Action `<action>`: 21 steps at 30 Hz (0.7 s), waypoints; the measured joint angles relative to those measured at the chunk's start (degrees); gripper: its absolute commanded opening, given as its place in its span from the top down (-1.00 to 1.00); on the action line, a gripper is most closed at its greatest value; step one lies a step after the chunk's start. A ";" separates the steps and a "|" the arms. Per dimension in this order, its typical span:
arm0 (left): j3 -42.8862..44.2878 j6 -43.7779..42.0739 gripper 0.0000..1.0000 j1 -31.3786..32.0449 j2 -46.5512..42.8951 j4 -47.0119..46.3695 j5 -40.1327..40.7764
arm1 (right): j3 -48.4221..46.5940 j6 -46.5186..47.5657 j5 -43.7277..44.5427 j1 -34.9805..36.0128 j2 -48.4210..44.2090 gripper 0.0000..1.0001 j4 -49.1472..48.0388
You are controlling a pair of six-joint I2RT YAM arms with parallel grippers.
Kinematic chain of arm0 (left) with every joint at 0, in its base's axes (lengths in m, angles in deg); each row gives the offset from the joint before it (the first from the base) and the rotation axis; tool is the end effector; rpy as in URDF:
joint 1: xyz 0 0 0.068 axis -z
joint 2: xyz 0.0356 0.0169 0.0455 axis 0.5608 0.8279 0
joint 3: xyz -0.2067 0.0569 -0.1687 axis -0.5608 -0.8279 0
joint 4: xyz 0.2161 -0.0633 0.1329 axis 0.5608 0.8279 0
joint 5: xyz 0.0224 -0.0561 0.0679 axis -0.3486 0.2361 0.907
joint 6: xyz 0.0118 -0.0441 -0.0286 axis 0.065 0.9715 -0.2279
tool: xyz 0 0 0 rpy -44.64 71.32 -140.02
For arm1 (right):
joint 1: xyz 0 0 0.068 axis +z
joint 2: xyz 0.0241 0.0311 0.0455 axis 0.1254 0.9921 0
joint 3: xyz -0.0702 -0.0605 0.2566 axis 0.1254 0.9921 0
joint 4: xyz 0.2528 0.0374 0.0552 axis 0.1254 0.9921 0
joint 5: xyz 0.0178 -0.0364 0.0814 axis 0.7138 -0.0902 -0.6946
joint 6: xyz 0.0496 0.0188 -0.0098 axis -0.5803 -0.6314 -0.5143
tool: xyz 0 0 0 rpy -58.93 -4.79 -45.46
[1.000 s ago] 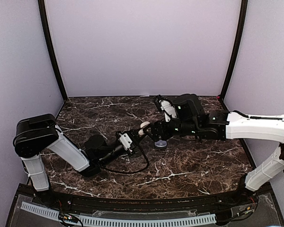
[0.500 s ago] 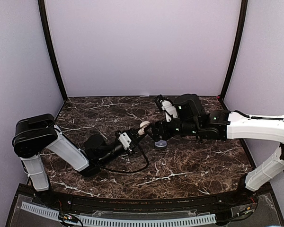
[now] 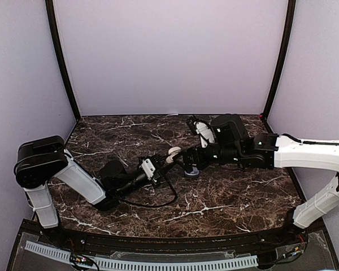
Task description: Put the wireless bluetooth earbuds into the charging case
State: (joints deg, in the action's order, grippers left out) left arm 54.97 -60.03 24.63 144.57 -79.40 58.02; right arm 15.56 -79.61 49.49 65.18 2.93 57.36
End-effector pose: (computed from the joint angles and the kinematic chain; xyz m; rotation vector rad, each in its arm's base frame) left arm 0.1706 -0.2801 0.1830 0.8819 0.9957 -0.4865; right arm 0.1709 0.2671 0.2928 -0.6549 2.0728 0.7158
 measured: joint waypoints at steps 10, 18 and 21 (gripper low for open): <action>-0.02 3.65 1.00 -0.09 -1.99 0.17 -4.87 | 5.22 -1.14 -8.41 -3.91 -7.06 -0.93 -3.15; -0.28 5.97 1.00 -0.20 -2.25 0.22 -7.52 | 5.22 -1.79 -11.21 -4.81 -6.95 -0.89 -4.26; -0.44 7.02 1.00 -0.72 -2.82 0.22 -8.76 | 5.22 -1.77 -11.69 -4.81 -6.93 -0.83 -4.26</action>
State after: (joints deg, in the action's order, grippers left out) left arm 54.53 -53.02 23.91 141.75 -79.18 49.26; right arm 20.79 -81.38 37.80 60.37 -4.00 53.10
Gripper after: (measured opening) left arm 0.269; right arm 0.942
